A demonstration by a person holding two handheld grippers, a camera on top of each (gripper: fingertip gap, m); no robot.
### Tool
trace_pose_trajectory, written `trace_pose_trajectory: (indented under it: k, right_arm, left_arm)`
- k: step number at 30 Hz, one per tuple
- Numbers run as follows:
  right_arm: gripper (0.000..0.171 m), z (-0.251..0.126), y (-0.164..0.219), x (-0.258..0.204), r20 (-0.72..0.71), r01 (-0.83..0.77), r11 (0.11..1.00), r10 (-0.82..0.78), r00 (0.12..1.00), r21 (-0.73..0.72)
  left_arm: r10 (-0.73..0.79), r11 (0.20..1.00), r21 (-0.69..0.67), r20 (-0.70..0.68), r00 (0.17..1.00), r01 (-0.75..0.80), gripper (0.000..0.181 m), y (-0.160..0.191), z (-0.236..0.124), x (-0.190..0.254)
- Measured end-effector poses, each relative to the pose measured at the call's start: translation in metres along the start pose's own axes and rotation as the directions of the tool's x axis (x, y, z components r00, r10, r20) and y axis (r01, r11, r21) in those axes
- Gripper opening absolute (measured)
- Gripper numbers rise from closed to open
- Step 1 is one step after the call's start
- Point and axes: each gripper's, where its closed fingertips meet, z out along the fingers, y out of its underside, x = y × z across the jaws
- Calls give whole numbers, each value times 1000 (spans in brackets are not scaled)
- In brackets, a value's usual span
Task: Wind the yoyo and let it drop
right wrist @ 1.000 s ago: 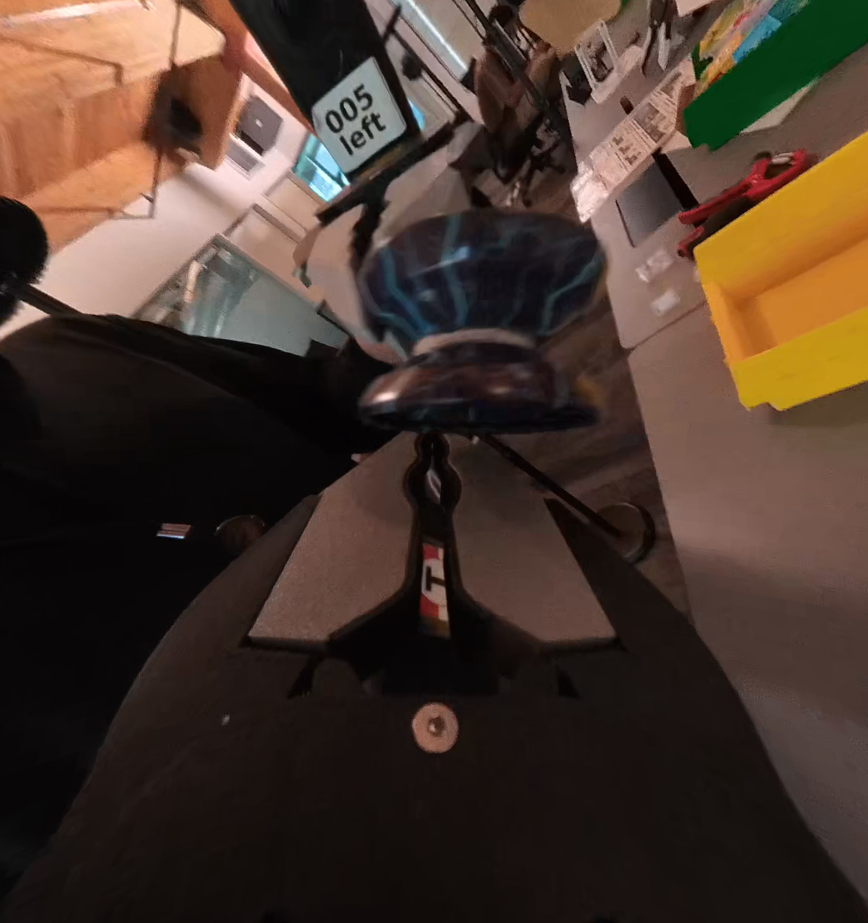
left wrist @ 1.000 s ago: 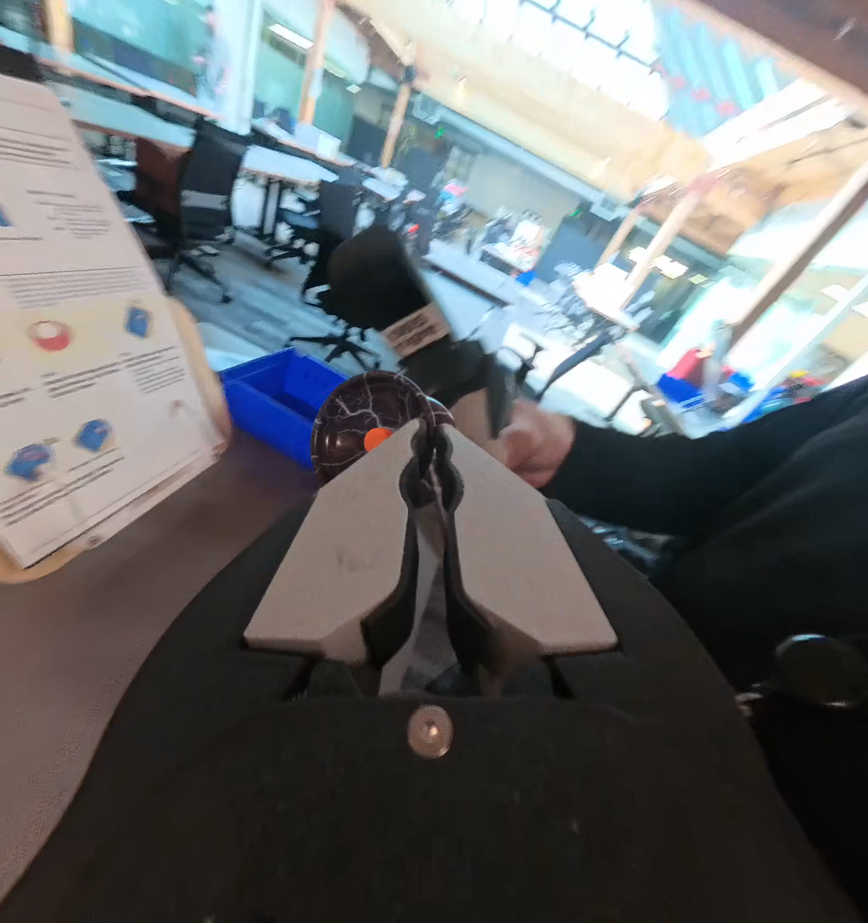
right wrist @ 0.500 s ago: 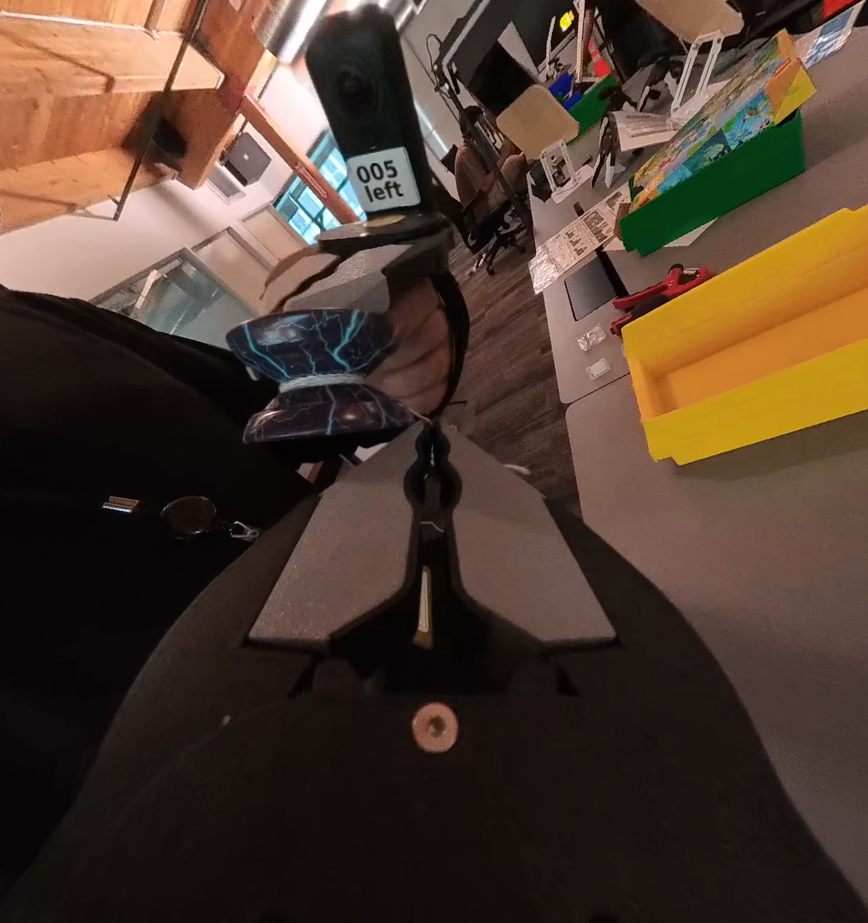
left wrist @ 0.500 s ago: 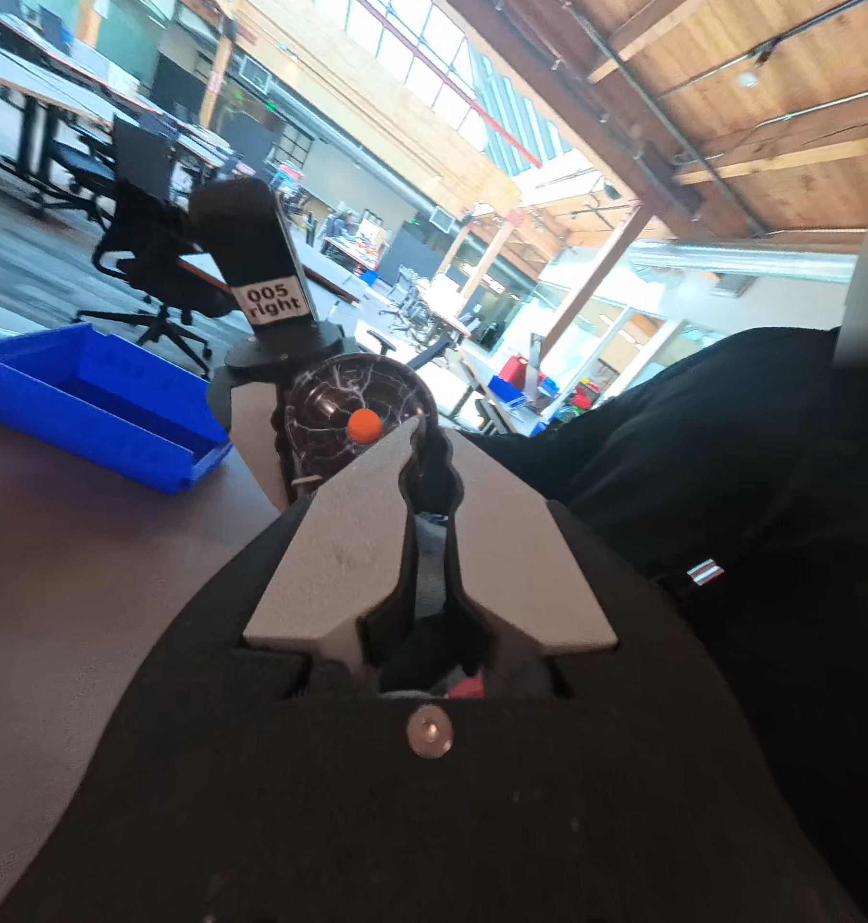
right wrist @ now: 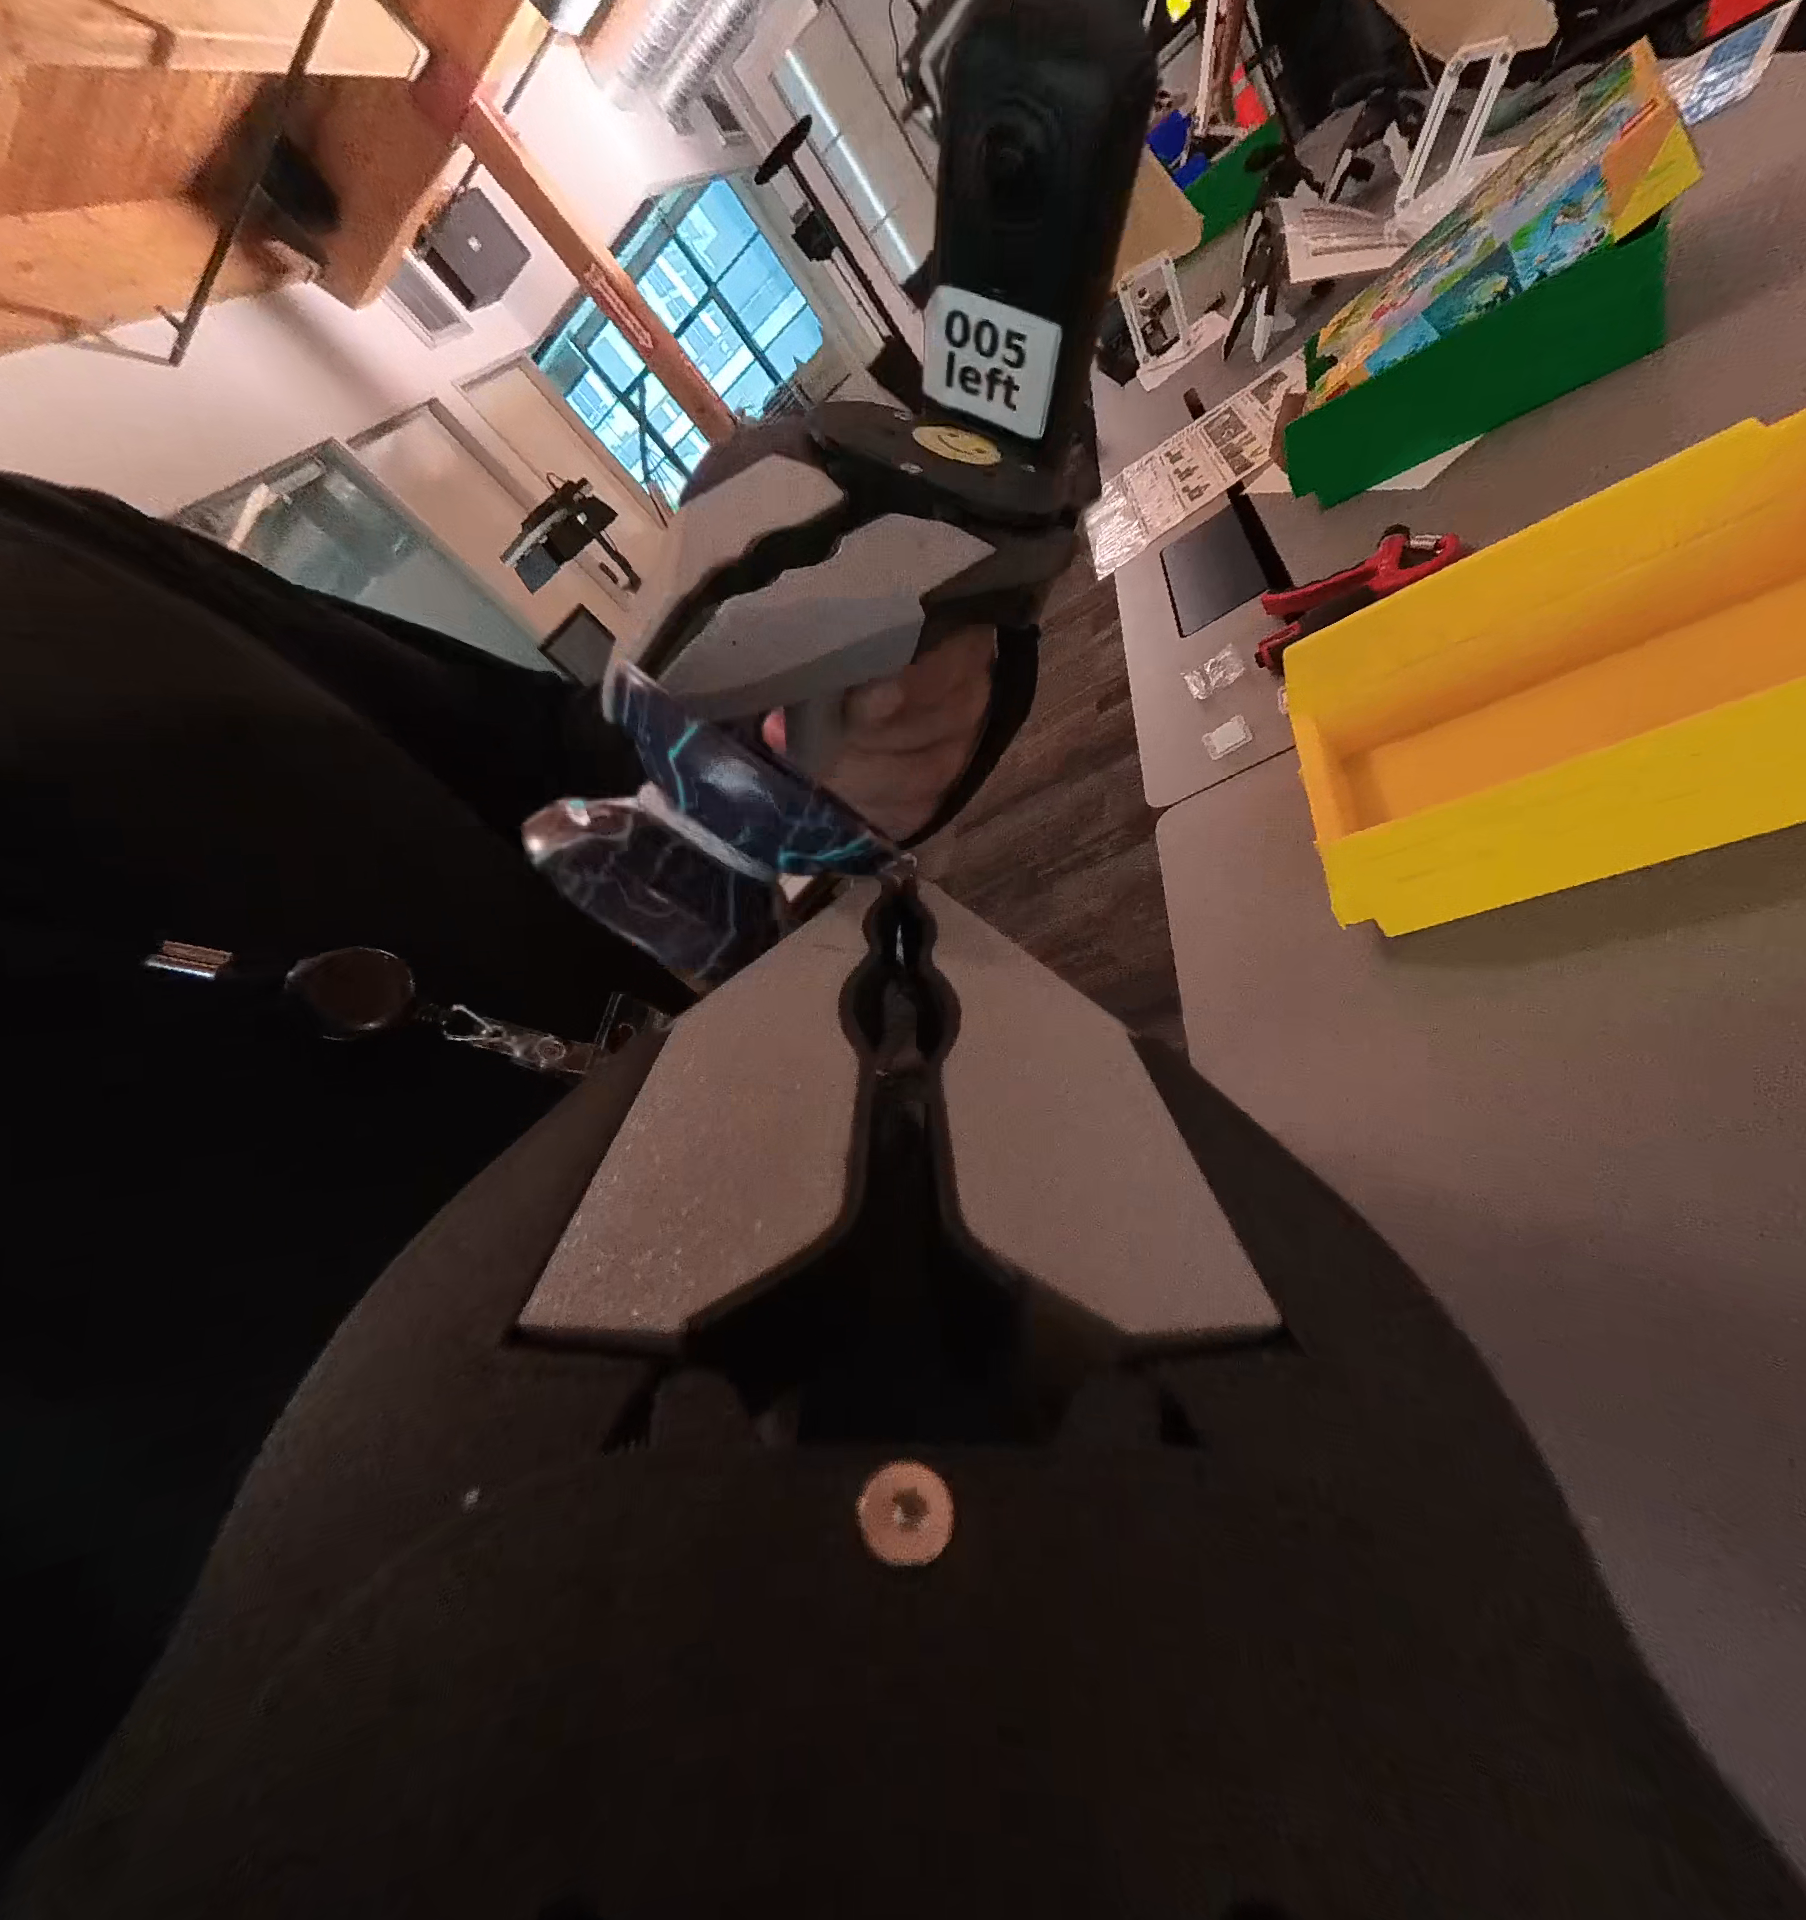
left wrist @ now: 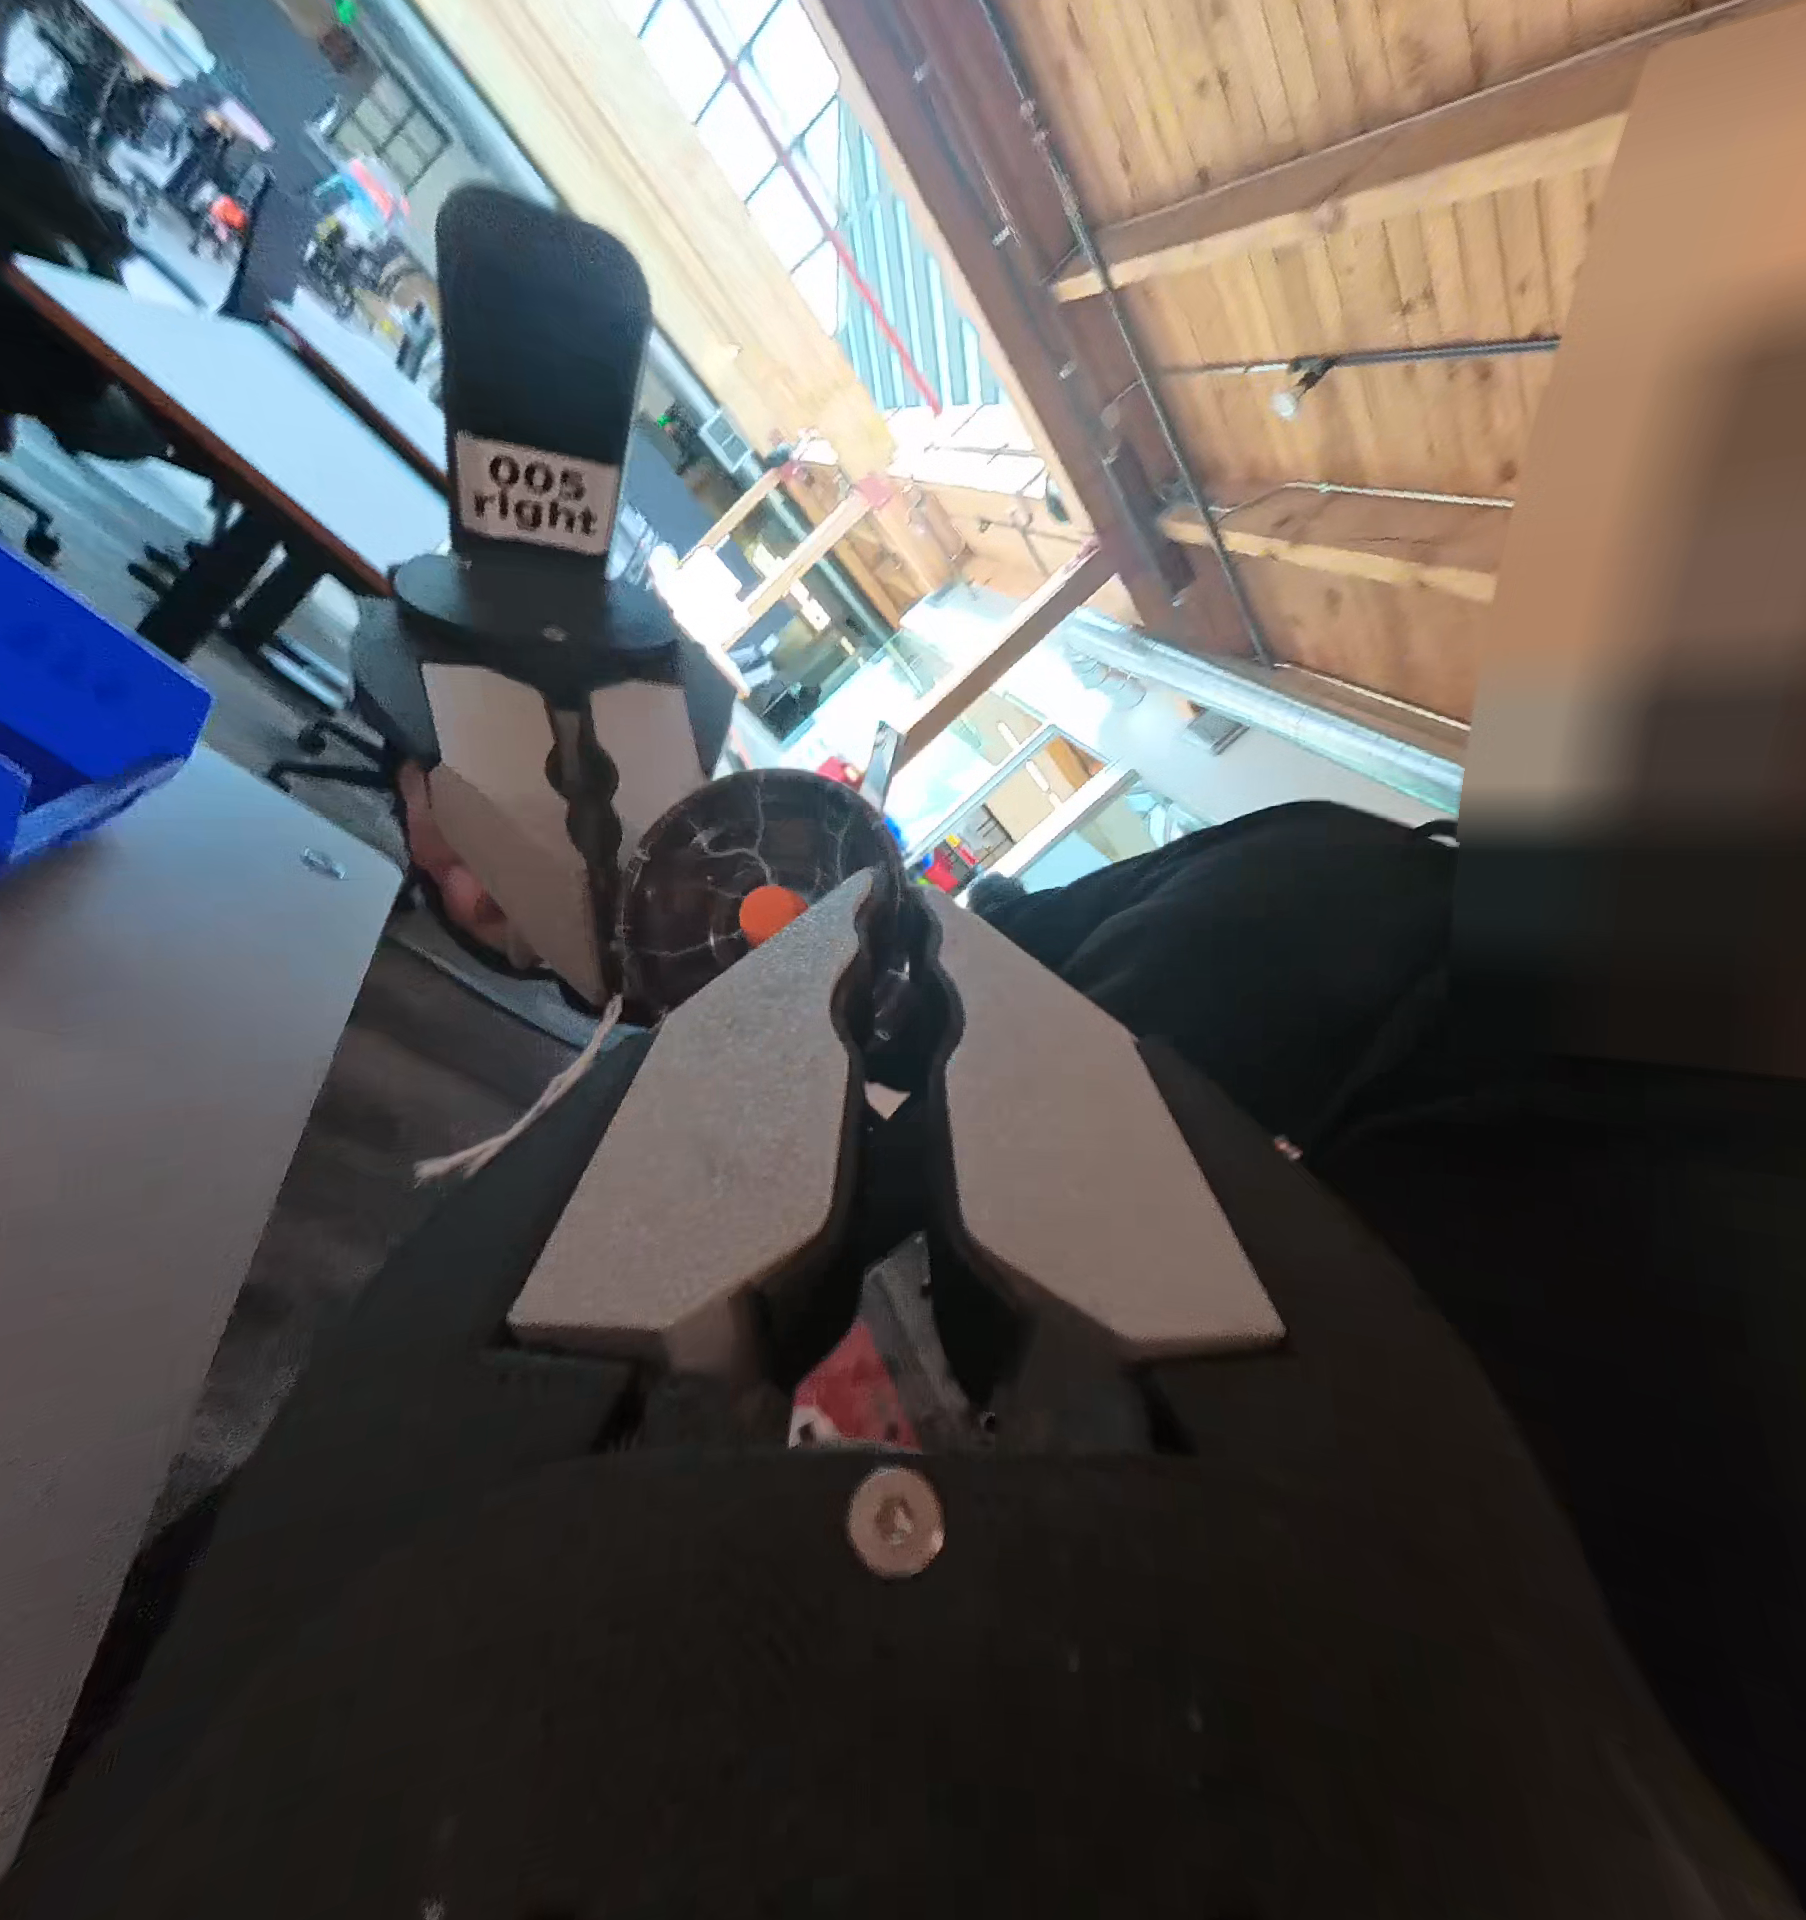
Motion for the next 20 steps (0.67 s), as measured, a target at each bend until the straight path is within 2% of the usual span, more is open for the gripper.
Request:
trace_pose_trajectory:
  k: [7, 10, 14, 17, 20]
  right_arm:
    - [0, -8, 30, 8, -1, -114, 994, 114, 994, 1]
    - [0, 0, 49, 12, -2, -163, 986, 163, 987, -24]
    - [0, 12, 78, 23, 38, -241, 970, 241, 970, -9]
    - [0, 11, 89, 35, 58, -270, 961, 267, 962, 52]
    - [0, 3, 100, 51, 7, -264, 958, 265, 964, 113]
  left_arm:
    - [-61, 992, -101, 118, 991, 73, 0, 26, -11, -27]
    - [-78, 967, -228, 166, 983, 115, 1, 50, -12, -38]
    - [-110, 894, -404, 222, 969, 194, 0, 73, -15, -55]
    - [-142, 850, -458, 278, 950, 261, 1, 76, -16, -68]
    - [-203, 829, -437, 345, 916, 349, 1, 76, -16, -82]
